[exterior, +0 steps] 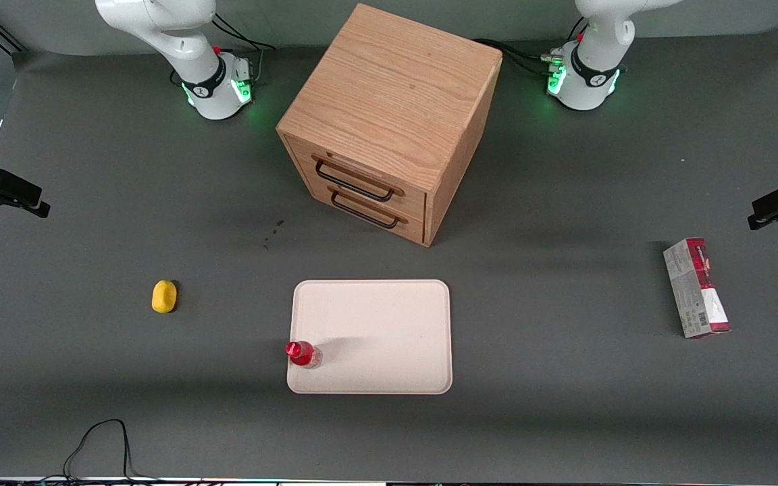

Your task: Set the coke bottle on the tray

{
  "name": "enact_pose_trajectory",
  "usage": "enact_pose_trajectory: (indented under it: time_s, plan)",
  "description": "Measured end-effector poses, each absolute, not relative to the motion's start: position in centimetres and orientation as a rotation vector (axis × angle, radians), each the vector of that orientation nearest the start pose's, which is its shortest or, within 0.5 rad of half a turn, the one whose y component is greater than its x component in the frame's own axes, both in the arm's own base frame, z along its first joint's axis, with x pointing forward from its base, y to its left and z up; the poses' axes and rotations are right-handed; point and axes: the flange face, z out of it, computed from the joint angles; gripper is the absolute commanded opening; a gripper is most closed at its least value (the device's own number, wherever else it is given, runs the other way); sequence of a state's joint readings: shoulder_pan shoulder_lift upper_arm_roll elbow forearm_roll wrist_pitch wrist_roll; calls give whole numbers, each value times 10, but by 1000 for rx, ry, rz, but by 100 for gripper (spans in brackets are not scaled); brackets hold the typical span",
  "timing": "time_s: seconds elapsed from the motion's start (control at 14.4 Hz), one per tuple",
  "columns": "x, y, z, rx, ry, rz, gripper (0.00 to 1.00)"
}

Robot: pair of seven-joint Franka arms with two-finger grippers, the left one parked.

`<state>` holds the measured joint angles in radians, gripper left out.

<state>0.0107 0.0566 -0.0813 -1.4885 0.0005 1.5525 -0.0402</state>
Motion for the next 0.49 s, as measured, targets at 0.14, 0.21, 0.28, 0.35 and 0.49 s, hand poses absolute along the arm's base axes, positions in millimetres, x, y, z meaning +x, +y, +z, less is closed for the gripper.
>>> enact_pose_trajectory:
  time_s: [0.14, 0.21, 0.28, 0.35, 0.49]
  plan:
    - [569, -38, 627, -3146, 45, -3, 100]
    - [569, -38, 627, -3146, 44, -1, 100]
    - [569, -38, 627, -3146, 44, -1, 100]
    - [569, -38, 627, -3146, 45, 3, 100]
    - [569, -38, 626, -3147, 46, 10, 100]
